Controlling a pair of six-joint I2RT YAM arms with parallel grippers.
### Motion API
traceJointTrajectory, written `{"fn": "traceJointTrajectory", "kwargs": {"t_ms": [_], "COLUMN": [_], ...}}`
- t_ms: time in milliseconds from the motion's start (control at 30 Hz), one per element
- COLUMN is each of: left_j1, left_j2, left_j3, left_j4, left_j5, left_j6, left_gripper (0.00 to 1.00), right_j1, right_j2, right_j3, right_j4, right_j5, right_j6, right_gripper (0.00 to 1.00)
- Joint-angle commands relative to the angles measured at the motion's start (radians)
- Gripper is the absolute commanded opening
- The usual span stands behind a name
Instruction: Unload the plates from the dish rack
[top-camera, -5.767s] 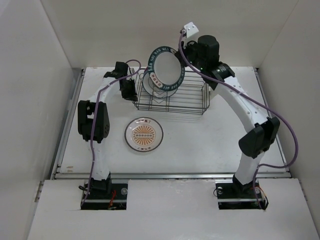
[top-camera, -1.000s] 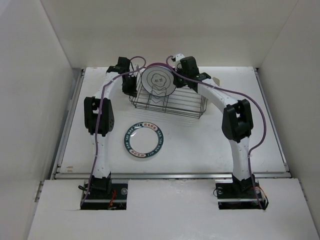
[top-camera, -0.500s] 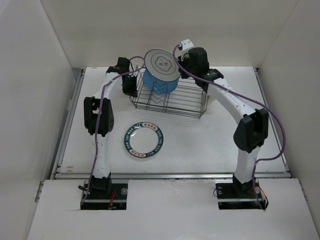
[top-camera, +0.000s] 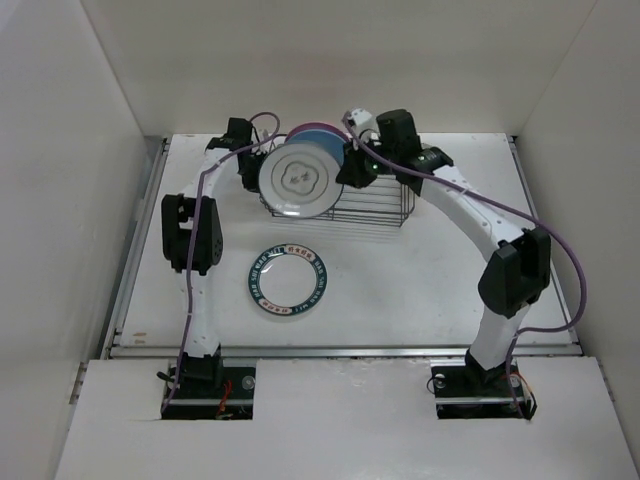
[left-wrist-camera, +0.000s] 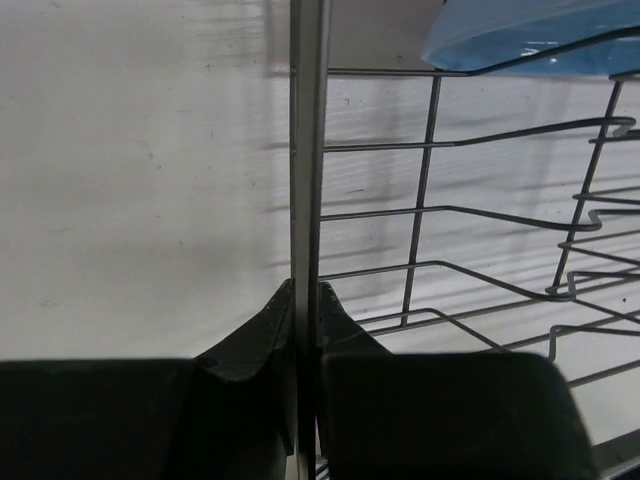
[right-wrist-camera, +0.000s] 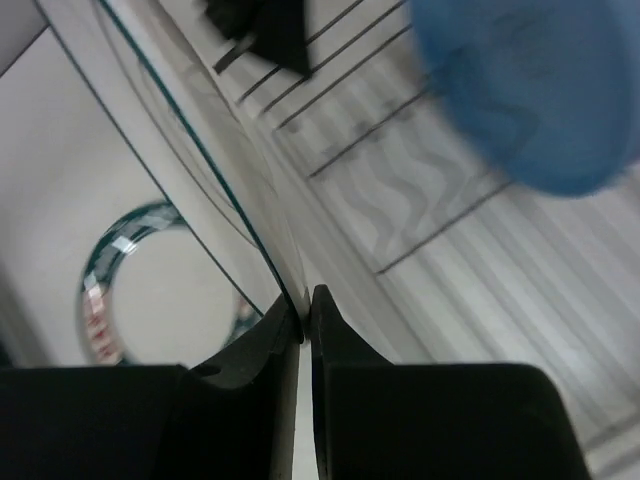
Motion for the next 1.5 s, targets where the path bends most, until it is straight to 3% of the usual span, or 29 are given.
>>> {"fn": "traceJointTrajectory", "kwargs": {"t_ms": [0,167,500,600,633,667,767,1067,1200,1300,1333,1433,1467], "left_j1": [0.023,0.035,0.035,0.024,0.024,0.024,0.024,0.024,0.024,0.024,0.024,0.015,0.015], "left_j2": [-0.029,-0.055,-0.055,-0.046,-0.046,-0.037,-0.028,-0.019,-0.009,-0.009,-0.009,-0.009,0.001], "left_j3": [-0.079,-0.156,-0.073,-0.045,-0.031,-0.022,-0.004,0.015,0.024,0.033,0.033,0.051,0.052], "left_j4": [-0.041,0.02,-0.042,-0.067,-0.076,-0.076,-0.096,-0.116,-0.125,-0.125,-0.125,-0.125,-0.125], "left_j5": [0.15,0.216,0.106,0.081,0.081,0.07,0.06,0.049,0.038,0.029,0.029,0.006,0.006], "left_j6": [-0.184,-0.248,-0.076,-0.039,-0.027,-0.027,-0.005,0.004,0.029,0.041,0.05,0.05,0.05], "left_gripper": [0.0,0.0,0.0,0.0,0.0,0.0,0.0,0.0,0.0,0.0,0.0,0.0,0.0], "right_j1": [0.1,0.175,0.199,0.199,0.209,0.209,0.209,0.2,0.128,0.069,0.06,0.037,0.026], "right_j2": [-0.021,0.012,0.184,0.205,0.205,0.205,0.188,0.09,0.056,0.029,0.029,0.087,0.152], "right_j3": [-0.064,-0.142,-0.107,-0.098,-0.097,-0.085,-0.076,-0.016,0.002,-0.007,-0.007,0.065,0.109], "right_j4": [-0.101,-0.174,-0.215,-0.233,-0.233,-0.246,-0.256,-0.247,-0.104,0.114,0.163,0.272,0.273], "right_j5": [-0.29,-0.302,-0.13,-0.092,-0.092,-0.083,-0.038,-0.017,-0.161,-0.036,0.139,0.398,0.42], "right_j6": [-0.006,-0.045,-0.045,-0.036,-0.036,-0.036,-0.036,-0.076,-0.031,0.091,0.121,0.156,0.156], "right_gripper": [0.0,0.0,0.0,0.2,0.35,0.43,0.56,0.58,0.58,0.58,0.58,0.54,0.53]}}
